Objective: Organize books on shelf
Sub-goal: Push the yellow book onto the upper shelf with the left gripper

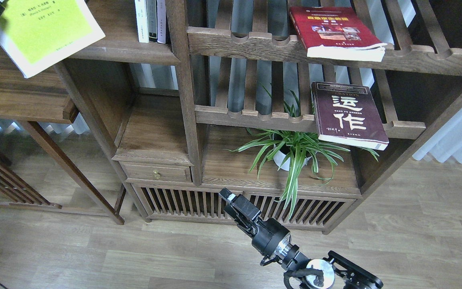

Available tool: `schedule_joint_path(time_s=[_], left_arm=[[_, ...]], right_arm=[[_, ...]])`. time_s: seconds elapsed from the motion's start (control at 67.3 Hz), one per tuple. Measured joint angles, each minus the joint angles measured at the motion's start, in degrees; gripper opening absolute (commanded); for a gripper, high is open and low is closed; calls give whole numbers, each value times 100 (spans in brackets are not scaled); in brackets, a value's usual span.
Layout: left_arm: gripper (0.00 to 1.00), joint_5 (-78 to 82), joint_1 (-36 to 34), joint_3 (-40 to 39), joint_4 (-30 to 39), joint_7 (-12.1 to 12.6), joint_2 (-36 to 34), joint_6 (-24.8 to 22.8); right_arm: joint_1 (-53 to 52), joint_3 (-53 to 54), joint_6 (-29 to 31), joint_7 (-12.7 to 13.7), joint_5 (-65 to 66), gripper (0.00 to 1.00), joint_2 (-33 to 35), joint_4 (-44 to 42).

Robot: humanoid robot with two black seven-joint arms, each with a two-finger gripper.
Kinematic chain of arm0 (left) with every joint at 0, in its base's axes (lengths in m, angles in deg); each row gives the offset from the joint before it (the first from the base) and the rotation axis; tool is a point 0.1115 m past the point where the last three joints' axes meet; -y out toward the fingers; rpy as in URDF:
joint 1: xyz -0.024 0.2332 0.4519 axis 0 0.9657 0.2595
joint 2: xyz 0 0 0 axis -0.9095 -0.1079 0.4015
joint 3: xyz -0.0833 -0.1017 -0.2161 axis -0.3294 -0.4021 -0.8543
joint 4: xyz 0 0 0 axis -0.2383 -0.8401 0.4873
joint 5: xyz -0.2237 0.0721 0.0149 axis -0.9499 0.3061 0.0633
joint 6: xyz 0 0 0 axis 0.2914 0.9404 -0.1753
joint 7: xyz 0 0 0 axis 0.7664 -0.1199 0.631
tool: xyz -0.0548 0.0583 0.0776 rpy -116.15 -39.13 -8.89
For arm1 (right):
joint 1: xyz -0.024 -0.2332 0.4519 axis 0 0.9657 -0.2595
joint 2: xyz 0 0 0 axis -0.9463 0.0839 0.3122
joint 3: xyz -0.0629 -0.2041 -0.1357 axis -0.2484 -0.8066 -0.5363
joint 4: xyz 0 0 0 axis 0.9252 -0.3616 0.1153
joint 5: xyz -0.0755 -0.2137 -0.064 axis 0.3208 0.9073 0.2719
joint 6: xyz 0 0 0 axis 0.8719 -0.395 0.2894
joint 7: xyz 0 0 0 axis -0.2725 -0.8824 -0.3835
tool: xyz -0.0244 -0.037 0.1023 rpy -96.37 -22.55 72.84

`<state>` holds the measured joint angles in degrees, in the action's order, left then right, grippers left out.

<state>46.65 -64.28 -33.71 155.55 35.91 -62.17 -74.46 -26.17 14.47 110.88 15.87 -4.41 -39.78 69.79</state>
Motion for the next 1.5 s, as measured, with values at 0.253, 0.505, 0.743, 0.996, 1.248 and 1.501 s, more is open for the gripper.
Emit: schedule_joint_path(time_s=[0.253, 0.505, 0.743, 0.996, 1.248, 1.501], left_arm=[[3, 683, -270, 17, -189, -809, 253, 0], [2, 1032, -358, 169, -426, -1314, 297, 0], [2, 1263, -375, 296, -704, -1800, 635, 326], [2, 1440, -658, 870, -1147, -2220, 680, 651], [2, 1791, -1200, 1329, -1910, -2651, 598, 632], [2, 1859, -1702, 1851, -2679, -3239, 482, 697]], right_arm=[[-134, -16, 0, 3, 0, 98, 0, 12], [-125, -11, 0, -2, 9, 98, 0, -7], [-81, -9, 0, -16, 1, 98, 0, 52], [-78, -15, 0, -20, 0, 98, 0, 120], [-77, -19, 0, -20, 0, 98, 0, 132], [-6, -9, 0, -35, 0, 98, 0, 212]])
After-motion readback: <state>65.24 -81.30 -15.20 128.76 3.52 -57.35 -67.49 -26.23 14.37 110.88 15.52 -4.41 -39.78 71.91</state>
